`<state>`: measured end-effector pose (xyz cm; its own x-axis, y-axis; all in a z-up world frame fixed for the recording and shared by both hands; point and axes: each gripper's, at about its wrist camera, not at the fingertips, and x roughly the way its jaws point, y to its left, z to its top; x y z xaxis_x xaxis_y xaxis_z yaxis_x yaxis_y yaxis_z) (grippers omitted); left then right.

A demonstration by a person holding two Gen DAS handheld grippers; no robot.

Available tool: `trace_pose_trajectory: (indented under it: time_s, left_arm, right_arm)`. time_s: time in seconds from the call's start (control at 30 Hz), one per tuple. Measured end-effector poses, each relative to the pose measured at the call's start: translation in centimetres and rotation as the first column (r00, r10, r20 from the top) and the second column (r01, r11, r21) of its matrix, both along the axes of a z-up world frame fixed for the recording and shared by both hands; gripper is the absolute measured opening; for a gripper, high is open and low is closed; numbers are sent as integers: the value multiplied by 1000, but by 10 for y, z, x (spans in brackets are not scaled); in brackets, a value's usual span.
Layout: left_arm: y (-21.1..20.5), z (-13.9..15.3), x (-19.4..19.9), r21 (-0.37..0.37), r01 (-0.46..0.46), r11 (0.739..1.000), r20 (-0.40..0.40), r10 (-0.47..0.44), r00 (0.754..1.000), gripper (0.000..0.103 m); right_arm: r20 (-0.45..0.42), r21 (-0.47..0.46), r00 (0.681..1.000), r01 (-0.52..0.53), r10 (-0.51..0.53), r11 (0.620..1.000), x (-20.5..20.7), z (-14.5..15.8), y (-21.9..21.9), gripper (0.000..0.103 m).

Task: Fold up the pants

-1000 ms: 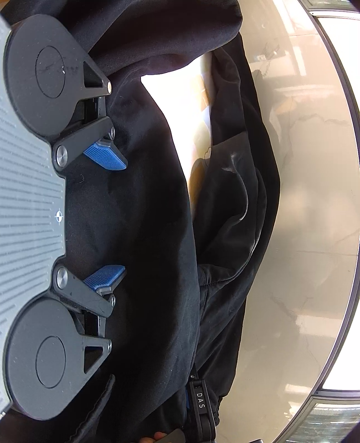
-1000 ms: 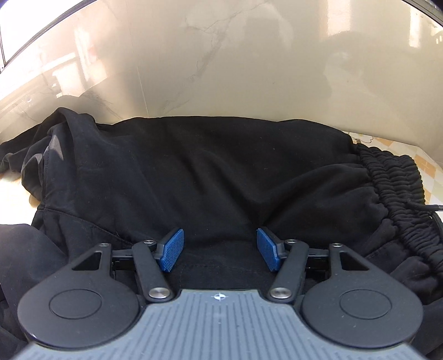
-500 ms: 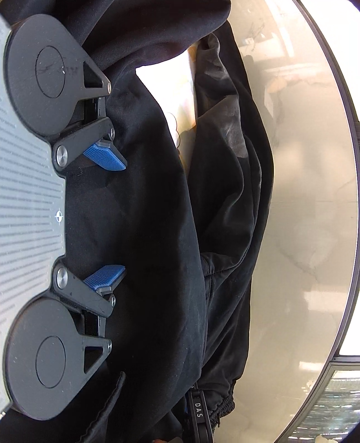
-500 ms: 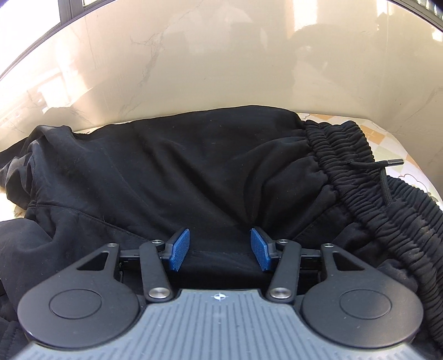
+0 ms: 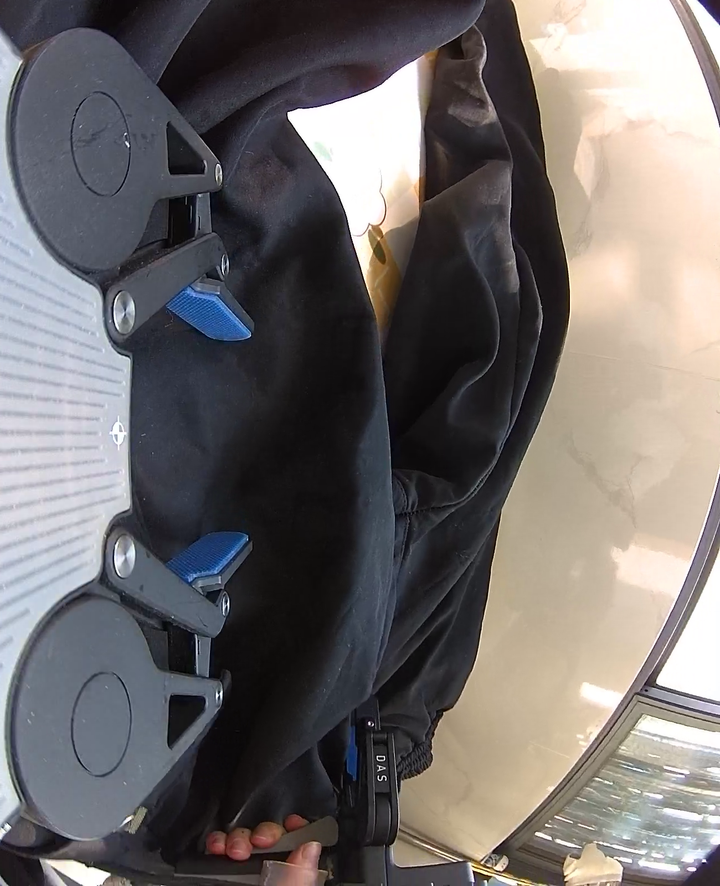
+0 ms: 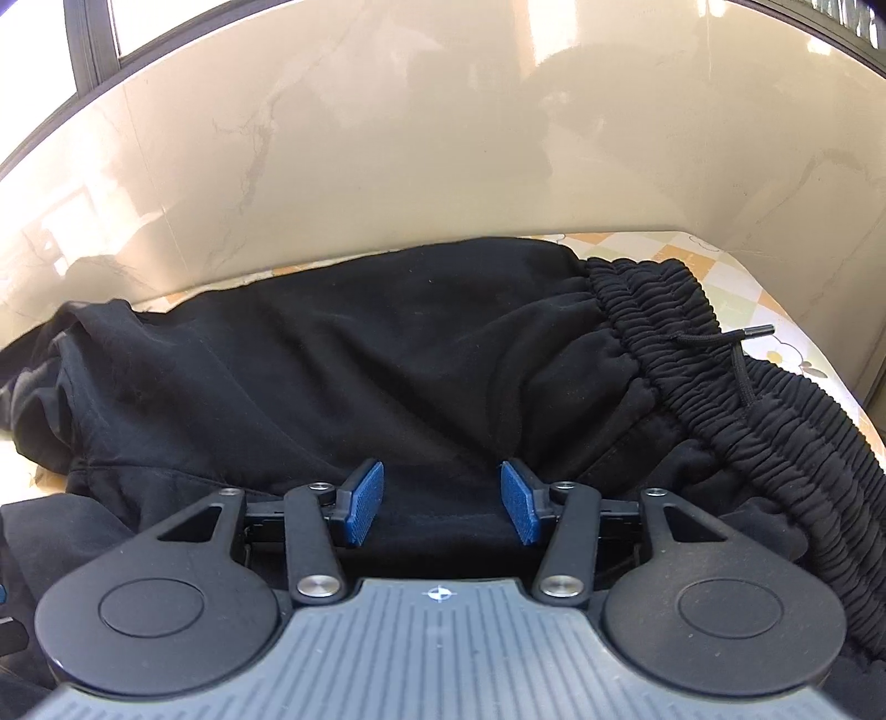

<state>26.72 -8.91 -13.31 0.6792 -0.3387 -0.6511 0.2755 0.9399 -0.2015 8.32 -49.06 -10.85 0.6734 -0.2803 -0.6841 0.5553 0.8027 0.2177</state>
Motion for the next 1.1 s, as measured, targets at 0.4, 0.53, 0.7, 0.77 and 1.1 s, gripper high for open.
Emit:
trace_pose_trajectory:
  time_s: [0.4,0.53,0.7,0.77,1.1]
  left_arm:
    - [118,138,-13,-52,41,998,231,-28,972,78]
    - [180,182,-4,-76,-33,997,249,51,967,79]
    - [273,209,33,-114,-155,981,209,176,962,84]
    - [310,207,50,-144,-212,967,177,236,956,84]
    - [457,112,155,-206,-495,844,-68,492,868,82]
  right_arm:
    - [133,-129,973,-170,187,977,49,106,72,51]
    - [185,-177,945,-239,271,955,78,134,96,56]
    - [135,-208,914,-352,383,912,124,129,123,56]
    - [95,-181,899,-407,428,895,145,113,134,55]
    - [-56,-113,873,-487,484,866,203,53,150,52]
